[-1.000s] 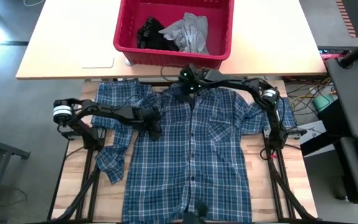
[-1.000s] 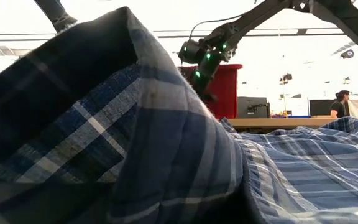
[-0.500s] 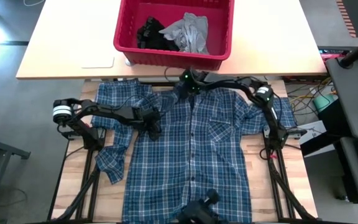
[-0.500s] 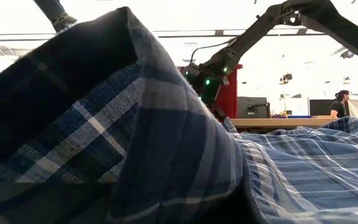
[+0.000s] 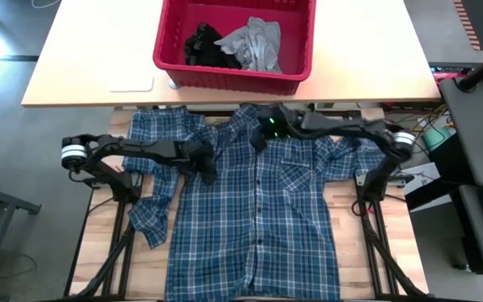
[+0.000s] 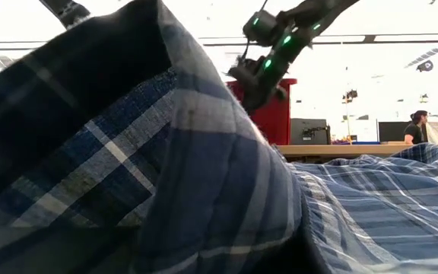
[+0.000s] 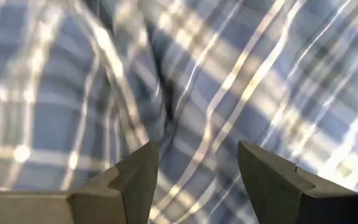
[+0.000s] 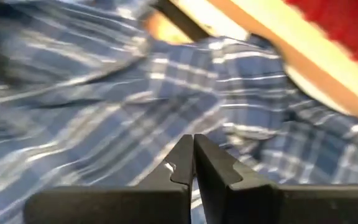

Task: Fold Laundry from Bin
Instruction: Fold the blue patterned long sleeve shirt

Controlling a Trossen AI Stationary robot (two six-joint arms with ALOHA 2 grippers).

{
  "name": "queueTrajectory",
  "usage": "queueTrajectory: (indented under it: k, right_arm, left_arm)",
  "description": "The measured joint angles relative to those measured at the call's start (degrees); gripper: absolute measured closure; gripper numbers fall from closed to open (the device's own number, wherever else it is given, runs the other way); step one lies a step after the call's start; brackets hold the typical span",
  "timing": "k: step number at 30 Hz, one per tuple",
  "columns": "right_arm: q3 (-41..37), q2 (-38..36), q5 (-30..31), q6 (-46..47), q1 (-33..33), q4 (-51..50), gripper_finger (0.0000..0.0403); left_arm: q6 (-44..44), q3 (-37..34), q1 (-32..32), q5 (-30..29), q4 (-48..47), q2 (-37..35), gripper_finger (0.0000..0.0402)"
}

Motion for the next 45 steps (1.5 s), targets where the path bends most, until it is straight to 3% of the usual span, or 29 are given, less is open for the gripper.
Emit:
queueTrajectory:
  k: [8, 13, 18, 32, 38, 45]
  right_arm:
    - [-12.3, -9.7, 0.0, 5.0, 6.7, 5.8, 0.0394]
    - [-16.0, -10.8, -0.2, 7.1, 9.1, 5.9, 0.0394]
    - [-17.9, -10.3, -4.5, 7.2, 10.1, 6.3, 0.0394]
    - [-17.8, -12.0, -6.2, 10.7, 10.8, -7.0, 0.0394]
    - [-22.4, -11.4, -7.6, 17.6, 10.8, -13.0, 0.0394]
    - [-28.3, -11.4, -8.7, 24.5, 10.2, -13.5, 0.0394]
  left_arm:
    - [0.0, 6.0, 1.2, 0.0, -3.0, -5.2, 0.0164]
    - [2.2, 7.9, 1.6, -0.5, -3.8, -7.7, 0.0116]
    - [3.1, 7.8, 0.9, -0.2, -0.5, -8.7, 0.0087]
    - [4.3, 7.8, -2.1, 1.1, 5.9, -0.8, 0.0084]
    - [2.9, 6.0, -2.1, 0.9, 4.1, 5.4, 0.0092]
    - [2.1, 3.5, -2.3, 1.0, 4.1, 7.2, 0.0107]
